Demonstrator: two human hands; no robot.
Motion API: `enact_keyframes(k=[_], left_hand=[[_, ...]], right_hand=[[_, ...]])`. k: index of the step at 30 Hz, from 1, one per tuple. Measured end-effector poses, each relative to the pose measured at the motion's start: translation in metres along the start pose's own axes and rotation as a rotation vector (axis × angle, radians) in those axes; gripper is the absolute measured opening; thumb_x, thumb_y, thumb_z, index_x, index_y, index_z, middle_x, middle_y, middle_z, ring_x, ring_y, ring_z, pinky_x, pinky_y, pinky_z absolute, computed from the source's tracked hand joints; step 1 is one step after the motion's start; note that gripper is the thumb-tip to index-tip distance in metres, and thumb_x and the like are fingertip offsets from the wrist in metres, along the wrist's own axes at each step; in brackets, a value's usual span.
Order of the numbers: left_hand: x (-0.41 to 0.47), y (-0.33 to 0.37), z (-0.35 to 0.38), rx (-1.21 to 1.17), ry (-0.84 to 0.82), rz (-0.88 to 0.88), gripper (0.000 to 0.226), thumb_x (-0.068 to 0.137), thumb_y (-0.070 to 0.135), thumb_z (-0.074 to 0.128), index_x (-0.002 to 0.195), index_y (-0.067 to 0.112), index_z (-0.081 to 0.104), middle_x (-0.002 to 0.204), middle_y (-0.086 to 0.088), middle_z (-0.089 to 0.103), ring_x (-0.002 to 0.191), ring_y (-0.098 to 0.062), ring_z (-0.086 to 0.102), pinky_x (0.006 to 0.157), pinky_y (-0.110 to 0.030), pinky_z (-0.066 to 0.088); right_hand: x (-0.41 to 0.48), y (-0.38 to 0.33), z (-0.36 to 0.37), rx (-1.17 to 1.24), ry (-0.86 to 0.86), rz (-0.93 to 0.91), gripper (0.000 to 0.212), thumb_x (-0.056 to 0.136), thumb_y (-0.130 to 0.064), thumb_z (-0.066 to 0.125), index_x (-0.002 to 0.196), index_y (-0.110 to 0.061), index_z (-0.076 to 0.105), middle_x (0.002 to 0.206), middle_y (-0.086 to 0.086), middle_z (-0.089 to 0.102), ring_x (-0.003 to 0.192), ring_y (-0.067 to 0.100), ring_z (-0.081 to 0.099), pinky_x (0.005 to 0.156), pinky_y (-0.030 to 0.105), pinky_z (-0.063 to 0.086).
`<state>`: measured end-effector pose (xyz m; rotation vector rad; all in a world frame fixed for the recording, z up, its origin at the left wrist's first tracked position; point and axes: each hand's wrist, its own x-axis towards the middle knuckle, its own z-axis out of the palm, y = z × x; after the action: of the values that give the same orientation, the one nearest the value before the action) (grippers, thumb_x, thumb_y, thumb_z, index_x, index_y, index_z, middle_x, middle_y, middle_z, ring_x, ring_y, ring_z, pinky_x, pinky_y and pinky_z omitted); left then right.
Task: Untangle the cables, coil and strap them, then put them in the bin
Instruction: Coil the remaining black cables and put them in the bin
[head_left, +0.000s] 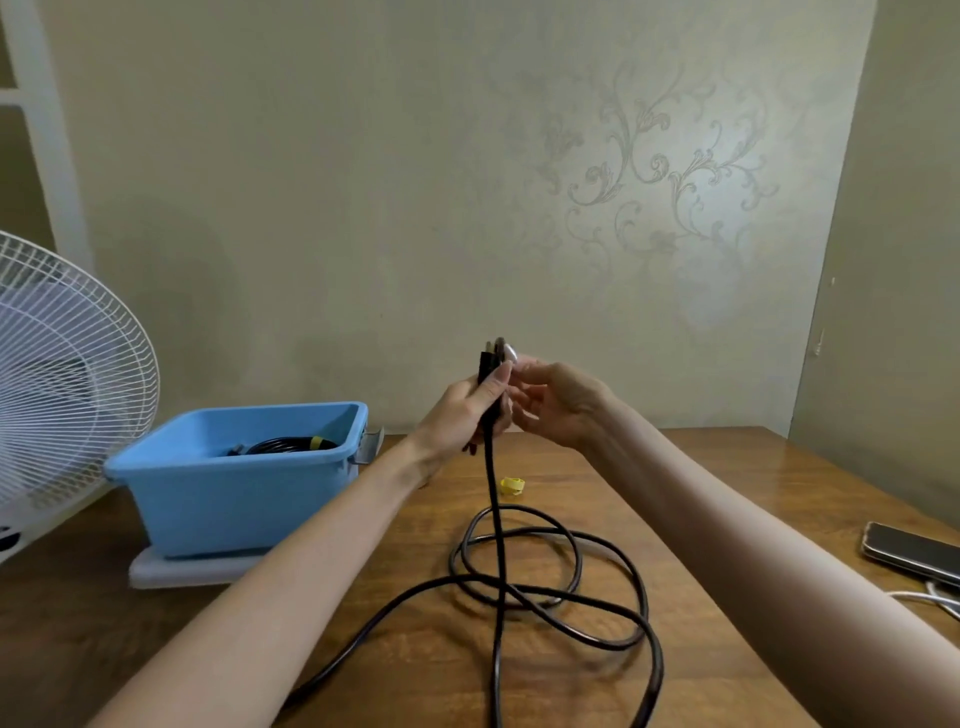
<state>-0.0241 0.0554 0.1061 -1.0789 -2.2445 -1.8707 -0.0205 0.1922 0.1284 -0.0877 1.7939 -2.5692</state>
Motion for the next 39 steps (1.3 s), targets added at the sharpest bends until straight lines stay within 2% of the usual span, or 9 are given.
enact_keyframes(k=[1,5,9,15,21,25,28,35,39], left_hand=[[0.001,0.001,-0.001,-0.053,0.023,0.002,0.042,0.1,0.041,0.034,0.069,0.014,0.045,0.058,0.002,0.045,0.053,-0.008,0.044,0.059,-0.022,0.037],[0.006,0.001,-0.009,-0.419,0.185,0.02,0.038,0.098,0.036,0.041,0.069,0.014,0.047,0.066,-0.002,0.049,0.062,-0.013,0.053,0.062,-0.023,0.049],[0.007,-0.007,-0.021,-0.787,0.143,0.004,0.033,0.1,0.035,0.038,0.074,0.015,0.044,0.057,0.005,0.038,0.048,-0.007,0.039,0.046,-0.017,0.038],[0.01,-0.005,-0.033,-1.077,0.188,0.076,0.034,0.097,0.032,0.038,0.07,0.013,0.044,0.054,0.006,0.034,0.041,-0.004,0.03,0.034,-0.014,0.027],[0.012,0.016,-0.045,-1.212,0.083,0.145,0.047,0.099,0.028,0.033,0.054,0.016,0.045,0.046,0.007,0.031,0.035,-0.004,0.021,0.029,-0.018,0.023],[0.008,0.026,-0.069,-1.295,-0.159,0.121,0.041,0.097,0.025,0.038,0.059,0.01,0.045,0.045,0.002,0.032,0.039,-0.005,0.019,0.031,-0.019,0.024],[0.003,0.022,-0.084,-1.316,-0.402,0.027,0.038,0.1,0.023,0.036,0.069,0.005,0.048,0.054,-0.001,0.032,0.043,-0.012,0.028,0.038,-0.025,0.026],[-0.012,0.009,-0.109,-1.166,-0.515,-0.216,0.037,0.102,0.028,0.032,0.078,0.005,0.049,0.059,-0.002,0.035,0.048,-0.013,0.033,0.044,-0.025,0.029],[-0.008,-0.005,-0.107,-1.198,-0.557,-0.341,0.037,0.102,0.027,0.032,0.078,0.004,0.049,0.059,-0.002,0.035,0.048,-0.013,0.034,0.04,-0.023,0.026]], right_hand=[[-0.001,0.002,0.0,-0.061,-0.03,-0.075,0.005,0.091,-0.018,0.059,0.089,-0.014,0.062,0.08,0.001,0.058,0.072,0.011,0.053,0.068,0.022,0.043],[-0.008,0.032,-0.014,-0.365,-0.162,-0.169,0.051,0.079,-0.048,0.062,0.115,-0.012,0.056,0.107,0.004,0.064,0.092,0.02,0.065,0.081,0.036,0.054],[-0.019,0.054,-0.032,-0.397,-0.448,-0.065,0.042,0.082,-0.018,0.066,0.122,-0.01,0.054,0.118,0.007,0.06,0.104,0.027,0.065,0.089,0.037,0.053],[-0.031,0.067,-0.017,-0.457,-0.205,-0.411,0.073,0.075,0.002,0.074,0.134,-0.024,0.041,0.13,0.002,0.047,0.084,0.014,0.064,0.081,0.03,0.055],[-0.033,0.088,-0.005,-0.716,0.278,-0.999,0.05,0.077,0.009,0.067,0.109,-0.023,0.047,0.112,0.001,0.05,0.078,0.011,0.059,0.064,0.022,0.055],[-0.022,0.065,-0.031,-0.582,0.112,-0.498,0.007,0.086,-0.013,0.069,0.084,-0.009,0.063,0.072,0.005,0.065,0.06,0.017,0.062,0.056,0.029,0.054],[-0.011,0.055,-0.057,-0.624,-0.028,-0.223,0.024,0.086,-0.027,0.069,0.075,-0.005,0.067,0.061,0.005,0.062,0.058,0.017,0.062,0.061,0.025,0.054],[0.014,0.029,-0.105,-0.964,0.3,-0.286,0.031,0.085,-0.026,0.069,0.056,-0.013,0.066,0.06,0.004,0.065,0.054,0.01,0.052,0.055,0.022,0.038],[0.008,0.011,-0.092,-0.679,0.19,-0.325,0.018,0.08,-0.018,0.074,0.068,-0.008,0.065,0.058,0.001,0.066,0.05,0.014,0.056,0.049,0.02,0.046]])
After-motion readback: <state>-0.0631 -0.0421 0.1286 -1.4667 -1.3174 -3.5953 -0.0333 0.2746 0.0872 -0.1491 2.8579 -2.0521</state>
